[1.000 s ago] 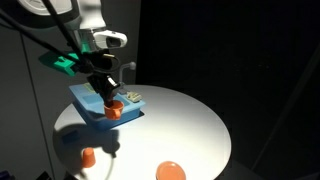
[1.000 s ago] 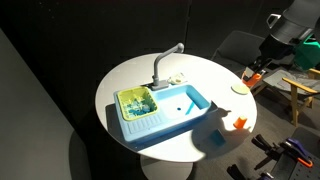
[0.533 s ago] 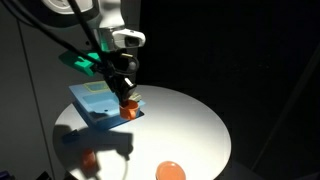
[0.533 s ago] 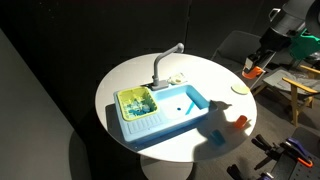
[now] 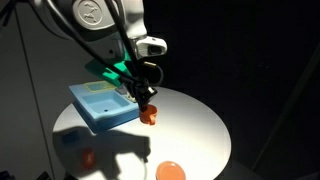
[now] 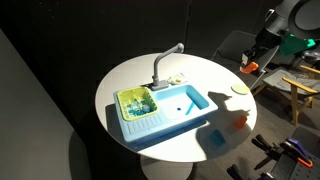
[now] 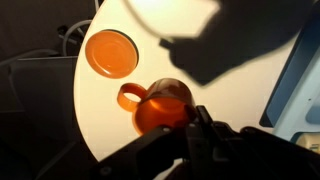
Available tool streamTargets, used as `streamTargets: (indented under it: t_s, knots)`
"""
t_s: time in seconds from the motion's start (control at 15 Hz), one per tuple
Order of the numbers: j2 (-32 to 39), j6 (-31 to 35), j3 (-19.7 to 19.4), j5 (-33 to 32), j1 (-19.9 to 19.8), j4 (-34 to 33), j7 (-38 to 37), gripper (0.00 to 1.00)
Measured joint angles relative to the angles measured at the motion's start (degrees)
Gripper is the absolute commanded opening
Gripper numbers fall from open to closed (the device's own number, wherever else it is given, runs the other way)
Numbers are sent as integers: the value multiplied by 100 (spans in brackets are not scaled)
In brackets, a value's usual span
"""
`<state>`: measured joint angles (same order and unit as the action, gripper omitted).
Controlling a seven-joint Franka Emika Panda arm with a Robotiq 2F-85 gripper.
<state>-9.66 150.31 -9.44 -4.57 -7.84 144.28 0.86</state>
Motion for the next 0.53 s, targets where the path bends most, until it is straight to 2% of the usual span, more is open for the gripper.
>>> streamTargets:
  t_s: [0.53]
  knots:
    - [698,447,-222,102,-83,-498,436,2]
